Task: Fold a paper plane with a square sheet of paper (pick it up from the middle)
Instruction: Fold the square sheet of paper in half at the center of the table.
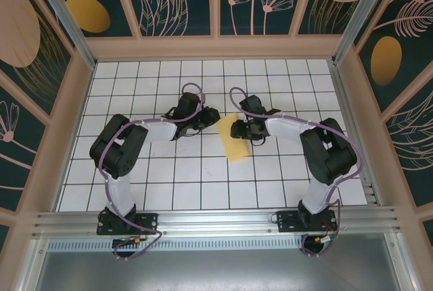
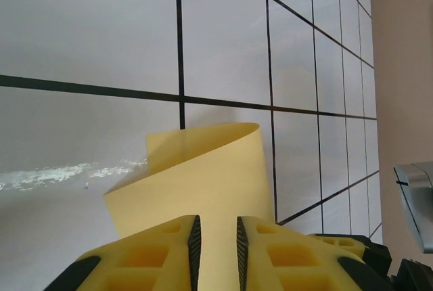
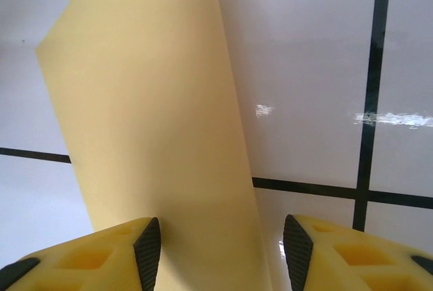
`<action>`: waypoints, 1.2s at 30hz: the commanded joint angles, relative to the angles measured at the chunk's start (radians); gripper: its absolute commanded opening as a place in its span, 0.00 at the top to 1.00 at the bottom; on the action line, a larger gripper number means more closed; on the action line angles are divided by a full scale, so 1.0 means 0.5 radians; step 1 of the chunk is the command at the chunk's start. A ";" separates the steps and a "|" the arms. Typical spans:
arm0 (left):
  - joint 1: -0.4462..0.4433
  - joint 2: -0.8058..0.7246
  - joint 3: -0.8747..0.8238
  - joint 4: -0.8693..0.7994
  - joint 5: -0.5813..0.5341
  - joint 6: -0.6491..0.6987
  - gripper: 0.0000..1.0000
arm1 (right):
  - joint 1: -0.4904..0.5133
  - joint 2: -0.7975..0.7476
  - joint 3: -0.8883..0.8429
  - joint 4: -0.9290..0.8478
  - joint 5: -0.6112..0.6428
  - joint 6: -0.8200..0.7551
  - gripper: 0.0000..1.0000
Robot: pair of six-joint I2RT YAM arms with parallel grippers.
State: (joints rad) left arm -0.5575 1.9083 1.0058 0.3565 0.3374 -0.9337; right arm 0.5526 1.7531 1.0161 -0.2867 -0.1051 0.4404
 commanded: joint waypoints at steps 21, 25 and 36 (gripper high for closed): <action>-0.017 -0.022 -0.174 0.223 0.046 -0.072 0.72 | -0.145 0.015 -0.101 0.173 -0.149 0.094 0.59; -0.017 -0.005 -0.170 0.244 0.068 -0.065 0.72 | -0.130 0.067 -0.074 0.143 -0.145 0.061 0.56; -0.020 0.026 -0.174 0.278 0.123 -0.068 0.72 | -0.033 0.219 0.010 0.073 -0.038 0.071 0.51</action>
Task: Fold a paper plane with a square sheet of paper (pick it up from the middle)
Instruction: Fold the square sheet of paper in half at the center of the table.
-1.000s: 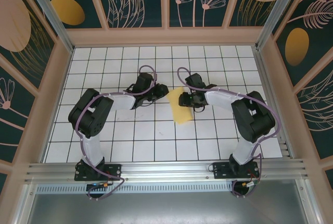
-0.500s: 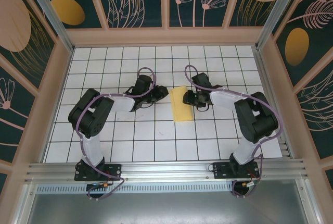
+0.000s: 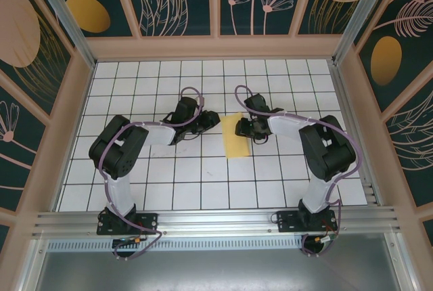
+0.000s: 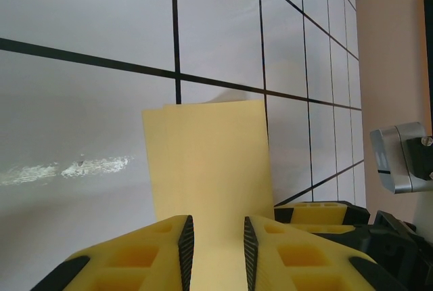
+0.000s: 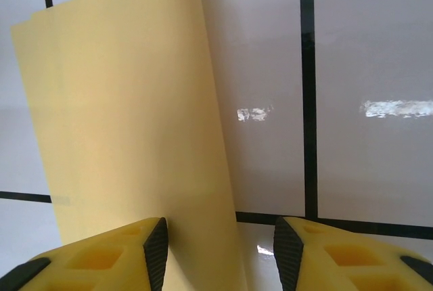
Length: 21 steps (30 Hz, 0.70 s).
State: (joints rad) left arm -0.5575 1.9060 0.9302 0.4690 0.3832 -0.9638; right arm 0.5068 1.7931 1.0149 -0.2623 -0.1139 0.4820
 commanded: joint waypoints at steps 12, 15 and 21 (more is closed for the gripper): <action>-0.020 0.037 -0.050 0.027 -0.028 0.010 0.72 | 0.097 0.208 0.011 0.031 0.001 -0.025 0.45; -0.020 0.047 -0.054 0.034 -0.028 0.010 0.73 | 0.118 0.232 0.015 0.031 0.013 -0.028 0.44; -0.020 0.063 -0.058 0.050 -0.023 0.009 0.73 | 0.124 0.284 0.017 0.027 0.021 -0.022 0.43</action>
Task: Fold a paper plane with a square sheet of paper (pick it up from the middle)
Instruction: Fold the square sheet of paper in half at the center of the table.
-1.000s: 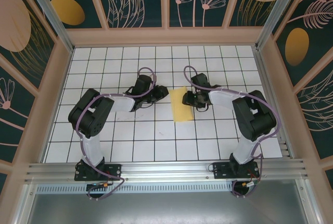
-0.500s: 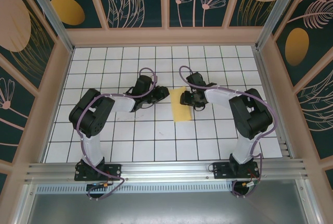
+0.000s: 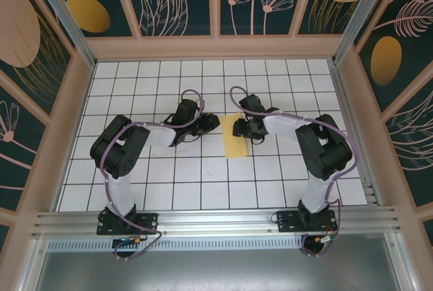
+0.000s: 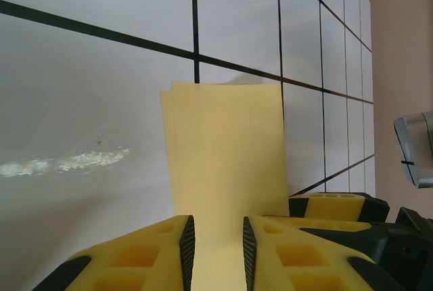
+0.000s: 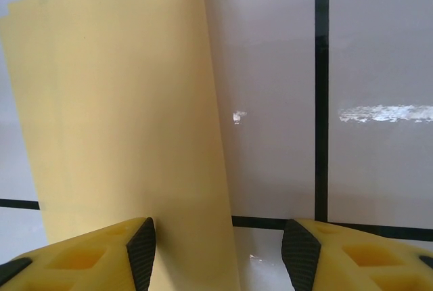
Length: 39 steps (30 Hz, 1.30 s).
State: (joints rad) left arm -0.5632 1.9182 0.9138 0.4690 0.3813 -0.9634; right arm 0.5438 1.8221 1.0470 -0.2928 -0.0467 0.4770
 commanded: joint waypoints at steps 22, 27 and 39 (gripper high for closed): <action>-0.007 0.029 -0.014 -0.006 -0.121 0.025 0.74 | 0.029 0.289 -0.032 0.104 -0.291 -0.199 0.45; -0.009 0.036 -0.018 0.014 -0.100 0.010 0.74 | 0.026 0.344 -0.010 0.095 -0.293 -0.155 0.44; -0.008 0.041 -0.021 0.049 -0.078 -0.003 0.74 | 0.025 0.406 0.007 0.073 -0.287 -0.071 0.43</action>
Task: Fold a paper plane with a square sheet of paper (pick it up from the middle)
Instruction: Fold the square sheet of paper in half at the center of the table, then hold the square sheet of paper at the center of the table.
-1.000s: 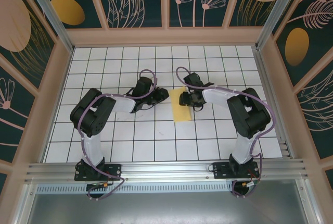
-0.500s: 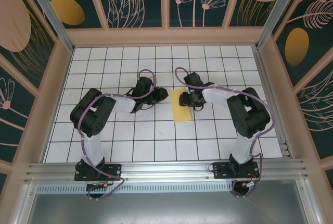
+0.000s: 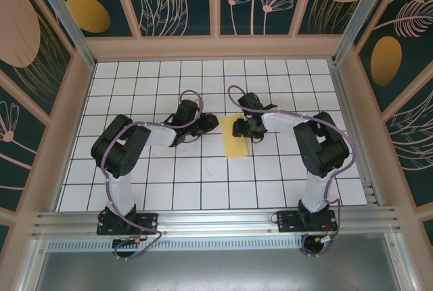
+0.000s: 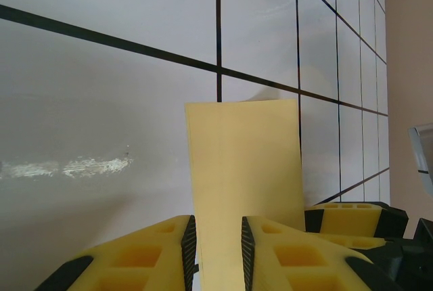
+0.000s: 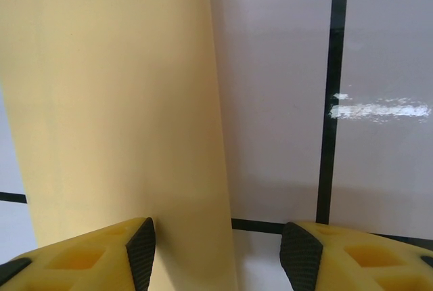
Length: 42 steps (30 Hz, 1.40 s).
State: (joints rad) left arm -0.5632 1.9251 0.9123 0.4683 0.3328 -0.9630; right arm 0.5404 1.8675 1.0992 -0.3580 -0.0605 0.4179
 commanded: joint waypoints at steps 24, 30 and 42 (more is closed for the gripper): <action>-0.079 0.109 0.096 0.067 0.107 -0.018 0.78 | 0.031 0.375 -0.127 0.213 -0.229 0.042 0.42; -0.122 0.186 0.217 -0.037 0.109 0.005 0.81 | 0.033 0.389 -0.130 0.216 -0.227 0.042 0.42; -0.138 0.286 0.307 -0.208 0.105 -0.019 0.85 | 0.039 0.398 -0.134 0.227 -0.232 0.051 0.42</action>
State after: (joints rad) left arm -0.6250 2.0445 1.0443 0.4076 0.3786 -0.9741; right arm 0.5385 1.8751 1.1015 -0.3588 -0.0593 0.4286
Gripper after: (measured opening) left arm 0.147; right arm 0.576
